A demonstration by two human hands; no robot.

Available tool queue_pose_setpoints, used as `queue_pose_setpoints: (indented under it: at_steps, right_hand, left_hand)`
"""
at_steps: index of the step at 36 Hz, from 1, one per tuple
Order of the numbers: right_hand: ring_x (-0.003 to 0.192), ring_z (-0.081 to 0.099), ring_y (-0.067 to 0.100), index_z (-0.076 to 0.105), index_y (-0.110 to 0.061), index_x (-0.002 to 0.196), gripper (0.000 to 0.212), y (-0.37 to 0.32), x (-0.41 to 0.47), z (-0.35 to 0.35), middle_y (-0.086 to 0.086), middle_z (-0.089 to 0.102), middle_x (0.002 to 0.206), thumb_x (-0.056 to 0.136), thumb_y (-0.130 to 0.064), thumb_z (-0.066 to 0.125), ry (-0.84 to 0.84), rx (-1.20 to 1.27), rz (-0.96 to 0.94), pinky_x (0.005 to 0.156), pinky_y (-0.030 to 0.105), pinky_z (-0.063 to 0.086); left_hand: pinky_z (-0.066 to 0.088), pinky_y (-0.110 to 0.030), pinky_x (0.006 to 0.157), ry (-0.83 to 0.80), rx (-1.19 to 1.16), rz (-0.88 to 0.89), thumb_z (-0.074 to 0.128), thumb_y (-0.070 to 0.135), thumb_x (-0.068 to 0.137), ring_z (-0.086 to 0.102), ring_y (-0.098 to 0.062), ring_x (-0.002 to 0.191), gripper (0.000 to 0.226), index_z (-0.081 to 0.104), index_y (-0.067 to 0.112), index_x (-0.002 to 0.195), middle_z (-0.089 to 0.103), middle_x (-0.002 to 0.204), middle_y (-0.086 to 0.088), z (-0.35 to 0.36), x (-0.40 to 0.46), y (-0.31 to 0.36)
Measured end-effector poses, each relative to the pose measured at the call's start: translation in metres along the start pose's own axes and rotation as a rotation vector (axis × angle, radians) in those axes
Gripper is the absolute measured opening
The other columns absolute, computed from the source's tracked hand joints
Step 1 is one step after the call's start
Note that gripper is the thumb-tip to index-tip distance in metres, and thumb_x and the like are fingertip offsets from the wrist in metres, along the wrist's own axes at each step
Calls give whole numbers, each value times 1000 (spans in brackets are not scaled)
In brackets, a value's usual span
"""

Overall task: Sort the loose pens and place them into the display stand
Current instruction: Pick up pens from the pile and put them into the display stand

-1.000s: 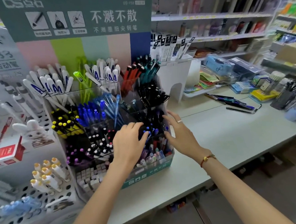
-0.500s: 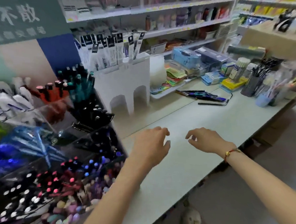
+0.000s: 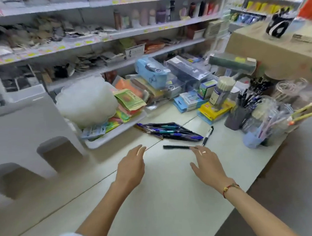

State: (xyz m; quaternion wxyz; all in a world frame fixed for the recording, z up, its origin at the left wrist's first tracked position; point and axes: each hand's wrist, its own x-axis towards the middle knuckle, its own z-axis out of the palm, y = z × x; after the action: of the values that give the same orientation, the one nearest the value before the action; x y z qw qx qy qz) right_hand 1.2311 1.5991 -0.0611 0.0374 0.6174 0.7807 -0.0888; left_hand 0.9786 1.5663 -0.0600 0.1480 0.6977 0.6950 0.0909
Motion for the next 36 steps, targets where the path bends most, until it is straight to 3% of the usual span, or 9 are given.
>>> queue_pose_setpoints:
  at_steps: [5, 9, 12, 15, 17, 20, 27, 32, 36]
  right_hand:
    - [147, -1, 33, -3, -25, 153, 74, 24, 40, 18, 10, -5, 161, 97, -58, 31, 23, 40, 212, 116, 49, 11]
    - [147, -6, 34, -7, -28, 153, 82, 38, 68, 29, 8, -12, 161, 91, -68, 30, 33, 186, 260, 115, 51, 9]
    - [148, -8, 29, -4, -32, 153, 82, 40, 88, 33, 2, -14, 161, 89, -70, 30, 7, 312, 260, 117, 51, 3]
    - [148, -7, 24, 10, -38, 152, 72, 34, 102, 36, 0, -7, 161, 91, -67, 34, 51, 401, 251, 116, 48, 0]
    - [148, -5, 24, 19, -37, 151, 63, 30, 104, 40, -1, -3, 162, 95, -58, 37, 81, 380, 203, 117, 44, 2]
    - [148, 3, 26, 26, -37, 149, 51, 31, 101, 49, -3, 6, 162, 100, -45, 38, 128, 360, 126, 116, 37, 4]
    - [142, 22, 23, 40, -34, 143, 50, 53, 72, 67, -2, 35, 153, 97, -43, 24, 238, 360, -103, 110, 29, 16]
    - [140, 27, 15, 48, -35, 138, 44, 43, 45, 75, -5, 41, 149, 99, -32, 27, 232, 389, -230, 113, 25, 19]
    - [136, 33, 23, 50, -34, 138, 45, 32, 30, 77, -1, 44, 147, 98, -31, 28, 213, 373, -240, 111, 32, 23]
  left_hand:
    - [42, -39, 99, -30, 70, -9, 44, 3, 91, 26, -26, 142, 71, 16, 22, 153, 14, 160, -2, 18, 64, -2]
    - [31, -30, 110, -62, 124, 24, 40, -4, 87, 5, -16, 148, 82, 0, 18, 154, 0, 162, 2, 25, 107, -6]
    - [26, -31, 114, -59, 191, 29, 37, -2, 91, 6, -17, 148, 73, 2, 13, 154, 0, 162, 0, 32, 130, -7]
    - [37, -37, 102, 34, 200, 31, 49, 4, 93, 35, -25, 137, 53, 38, 9, 144, 31, 154, -8, 38, 141, -10]
    - [49, -37, 80, 175, 199, 127, 70, 9, 81, 59, -31, 108, 34, 65, 9, 115, 63, 120, -11, 40, 142, -12]
    - [49, -34, 65, 212, 136, 198, 84, 19, 69, 61, -32, 80, 23, 72, 10, 86, 67, 87, -7, 40, 130, -12]
    - [34, -23, 71, 87, -103, 79, 64, 46, 86, 46, -14, 104, 29, 66, 29, 109, 58, 108, 10, 54, 79, 13]
    - [40, -26, 83, 101, -169, 41, 67, 36, 86, 49, -16, 107, 27, 68, 30, 112, 59, 111, 11, 66, 47, 17]
    - [41, -31, 89, 52, -162, 7, 66, 34, 86, 48, -17, 109, 30, 65, 31, 116, 58, 114, 9, 63, 33, 15]
